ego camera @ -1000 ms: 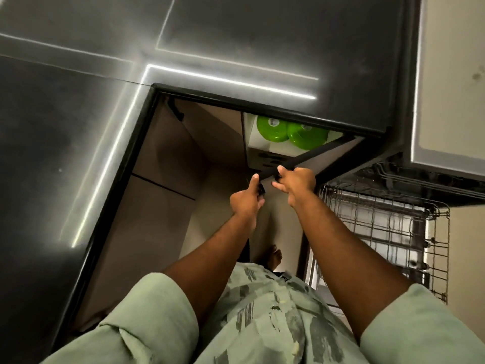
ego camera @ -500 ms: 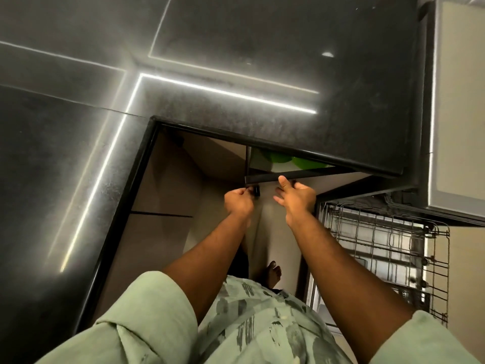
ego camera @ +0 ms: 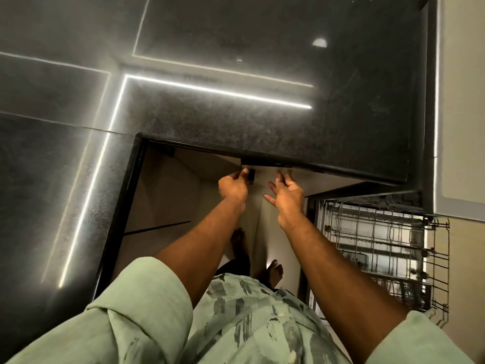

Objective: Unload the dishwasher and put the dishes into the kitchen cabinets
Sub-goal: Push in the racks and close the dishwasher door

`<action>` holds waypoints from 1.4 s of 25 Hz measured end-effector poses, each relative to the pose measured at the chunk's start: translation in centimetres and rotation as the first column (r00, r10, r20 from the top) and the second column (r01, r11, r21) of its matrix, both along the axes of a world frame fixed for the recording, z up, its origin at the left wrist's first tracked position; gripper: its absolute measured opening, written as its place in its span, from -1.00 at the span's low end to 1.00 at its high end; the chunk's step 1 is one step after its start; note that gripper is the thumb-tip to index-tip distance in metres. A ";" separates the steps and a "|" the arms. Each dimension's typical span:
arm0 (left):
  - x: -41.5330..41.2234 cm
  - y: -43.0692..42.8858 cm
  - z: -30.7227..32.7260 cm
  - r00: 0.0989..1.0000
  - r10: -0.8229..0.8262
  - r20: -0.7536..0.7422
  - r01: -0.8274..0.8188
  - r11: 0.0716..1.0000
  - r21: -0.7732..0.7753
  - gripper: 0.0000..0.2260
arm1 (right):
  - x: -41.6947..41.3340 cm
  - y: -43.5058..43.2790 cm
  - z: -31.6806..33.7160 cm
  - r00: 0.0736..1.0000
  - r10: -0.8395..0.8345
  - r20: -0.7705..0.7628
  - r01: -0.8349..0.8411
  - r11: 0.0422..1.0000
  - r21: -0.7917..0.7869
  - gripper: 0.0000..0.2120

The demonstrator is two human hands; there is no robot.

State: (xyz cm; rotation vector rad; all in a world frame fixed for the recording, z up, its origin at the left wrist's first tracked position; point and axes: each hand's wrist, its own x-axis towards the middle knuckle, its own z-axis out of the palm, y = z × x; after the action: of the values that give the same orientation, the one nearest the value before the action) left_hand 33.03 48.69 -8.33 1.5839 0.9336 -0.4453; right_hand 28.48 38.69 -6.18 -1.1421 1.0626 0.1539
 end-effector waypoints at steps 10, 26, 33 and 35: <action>3.1 -1.0 1.5 0.999 -0.036 -0.030 0.036 0.999 -0.007 -0.64 | 3.1 0.3 0.5 0.997 0.073 0.001 -0.073 0.988 0.139 -0.54; -5.7 -0.3 3.4 0.657 -0.754 0.003 0.713 0.623 0.321 -0.43 | -5.6 -5.6 2.8 0.943 0.332 -0.037 -0.334 0.937 -0.102 -0.29; -14.7 -1.7 4.3 0.572 -0.819 -0.038 0.752 0.505 0.424 -0.42 | -14.1 -8.4 2.9 0.950 0.304 0.066 -0.295 0.948 -0.124 -0.37; -17.2 -1.8 5.0 0.569 -0.821 -0.047 0.746 0.491 0.450 -0.42 | -16.5 -9.1 2.9 0.944 0.322 0.067 -0.312 0.942 -0.121 -0.37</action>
State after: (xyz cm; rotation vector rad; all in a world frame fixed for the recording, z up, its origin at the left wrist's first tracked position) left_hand 15.80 46.92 -3.31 2.4069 0.0639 -0.7562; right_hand 11.96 29.64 -3.31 -1.4043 0.8127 0.3011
